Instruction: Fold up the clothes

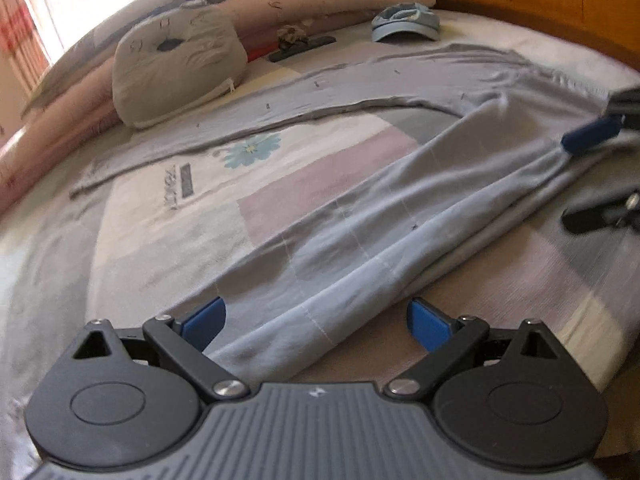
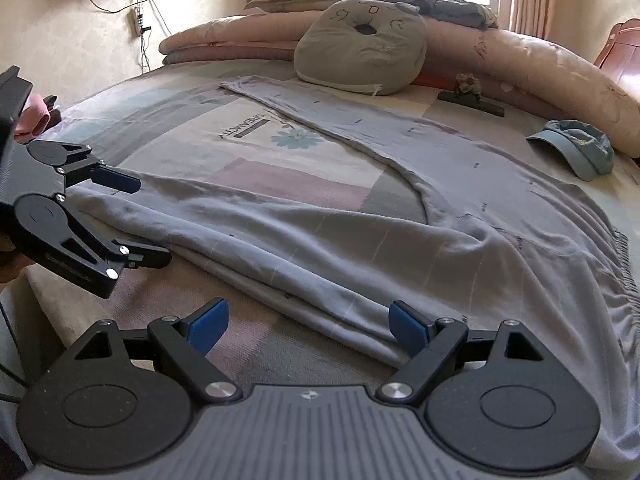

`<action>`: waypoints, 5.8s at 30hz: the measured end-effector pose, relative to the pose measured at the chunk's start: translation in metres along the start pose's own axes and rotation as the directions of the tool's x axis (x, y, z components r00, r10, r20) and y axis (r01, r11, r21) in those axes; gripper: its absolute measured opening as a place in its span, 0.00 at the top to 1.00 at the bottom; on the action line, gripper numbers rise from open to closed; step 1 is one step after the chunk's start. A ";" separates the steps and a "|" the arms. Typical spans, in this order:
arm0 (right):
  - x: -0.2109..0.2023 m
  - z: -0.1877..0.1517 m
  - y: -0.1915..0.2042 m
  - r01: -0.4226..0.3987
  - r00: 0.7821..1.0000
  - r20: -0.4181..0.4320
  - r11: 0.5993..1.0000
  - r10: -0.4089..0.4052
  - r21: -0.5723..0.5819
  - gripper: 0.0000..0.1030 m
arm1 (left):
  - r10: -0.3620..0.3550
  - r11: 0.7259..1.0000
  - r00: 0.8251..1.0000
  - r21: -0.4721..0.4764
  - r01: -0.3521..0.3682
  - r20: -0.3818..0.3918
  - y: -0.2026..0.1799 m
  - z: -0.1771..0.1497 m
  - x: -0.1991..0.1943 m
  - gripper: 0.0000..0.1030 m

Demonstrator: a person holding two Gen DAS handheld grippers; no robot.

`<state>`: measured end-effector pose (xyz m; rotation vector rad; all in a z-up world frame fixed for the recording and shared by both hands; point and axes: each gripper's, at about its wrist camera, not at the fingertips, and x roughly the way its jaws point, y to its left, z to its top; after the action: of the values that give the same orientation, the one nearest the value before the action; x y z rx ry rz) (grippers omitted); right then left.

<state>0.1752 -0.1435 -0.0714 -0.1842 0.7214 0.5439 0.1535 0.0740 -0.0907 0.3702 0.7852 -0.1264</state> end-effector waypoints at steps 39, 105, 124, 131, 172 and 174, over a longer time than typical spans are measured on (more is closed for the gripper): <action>0.060 0.020 0.103 0.358 0.934 0.236 0.697 -0.270 -0.621 0.10 | 0.134 0.991 0.989 0.016 -0.135 0.057 0.036 -0.015 -0.014 0.06; 0.037 0.001 0.097 0.146 0.986 0.051 0.677 -0.158 -0.722 0.97 | 0.162 0.710 0.975 0.668 -0.223 0.153 -0.027 -0.038 -0.022 0.99; -0.014 -0.016 0.095 -0.267 0.952 -0.265 0.844 0.155 -0.465 0.97 | -0.070 0.760 0.993 0.640 0.116 -0.096 -0.034 -0.074 -0.069 1.00; -0.041 -0.024 0.065 -0.177 0.974 -0.194 0.925 0.116 -0.336 0.90 | -0.074 0.828 0.997 0.555 0.078 -0.030 -0.024 -0.057 -0.090 0.88; -0.089 -0.143 -0.177 -0.112 0.973 0.181 0.391 -0.143 0.914 0.36 | -0.208 0.978 0.977 0.022 0.208 0.033 -0.068 -0.010 -0.033 0.40; -0.084 -0.136 -0.173 -0.106 0.971 0.182 0.410 -0.152 0.906 0.30 | -0.206 0.978 0.978 0.027 0.205 0.033 -0.069 -0.010 -0.033 0.39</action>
<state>0.1367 -0.3703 -0.1200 0.9284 0.6860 0.0575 0.1061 0.0129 -0.0929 0.3074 0.7863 -0.3351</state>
